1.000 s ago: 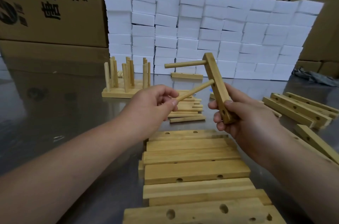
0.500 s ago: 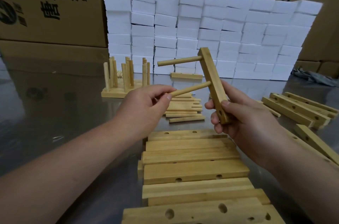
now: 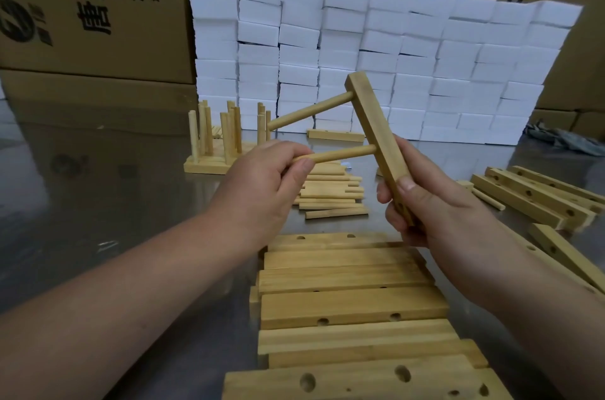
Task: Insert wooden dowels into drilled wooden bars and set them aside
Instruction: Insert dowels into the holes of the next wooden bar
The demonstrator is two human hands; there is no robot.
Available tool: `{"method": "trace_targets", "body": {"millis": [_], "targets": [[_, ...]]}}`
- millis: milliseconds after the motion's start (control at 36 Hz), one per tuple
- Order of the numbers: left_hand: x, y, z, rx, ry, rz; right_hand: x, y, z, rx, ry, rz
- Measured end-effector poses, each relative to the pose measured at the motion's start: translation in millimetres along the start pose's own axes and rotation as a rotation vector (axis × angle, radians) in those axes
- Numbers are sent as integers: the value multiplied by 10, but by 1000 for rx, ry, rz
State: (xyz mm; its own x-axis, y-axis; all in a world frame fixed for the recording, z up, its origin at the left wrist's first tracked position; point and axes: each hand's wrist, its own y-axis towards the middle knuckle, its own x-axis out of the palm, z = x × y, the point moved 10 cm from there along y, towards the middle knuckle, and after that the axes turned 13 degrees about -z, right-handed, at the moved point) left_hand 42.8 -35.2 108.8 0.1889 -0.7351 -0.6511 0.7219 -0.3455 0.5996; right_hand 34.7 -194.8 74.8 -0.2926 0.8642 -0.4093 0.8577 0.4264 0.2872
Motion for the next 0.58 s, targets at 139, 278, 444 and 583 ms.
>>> {"method": "trace_targets", "body": {"millis": [139, 278, 444, 583], "targets": [[35, -7, -21, -26, -40, -27, 4, 8, -4, 3, -38, -12], [89, 0, -95, -110, -160, -85, 6, 8, -21, -26, -24, -2], [173, 1, -226, -229, -330, -145, 9, 0, -22, -36, -73, 0], [274, -13, -255, -319, -504, -223, 2, -2, -14, -26, -98, 6]]}}
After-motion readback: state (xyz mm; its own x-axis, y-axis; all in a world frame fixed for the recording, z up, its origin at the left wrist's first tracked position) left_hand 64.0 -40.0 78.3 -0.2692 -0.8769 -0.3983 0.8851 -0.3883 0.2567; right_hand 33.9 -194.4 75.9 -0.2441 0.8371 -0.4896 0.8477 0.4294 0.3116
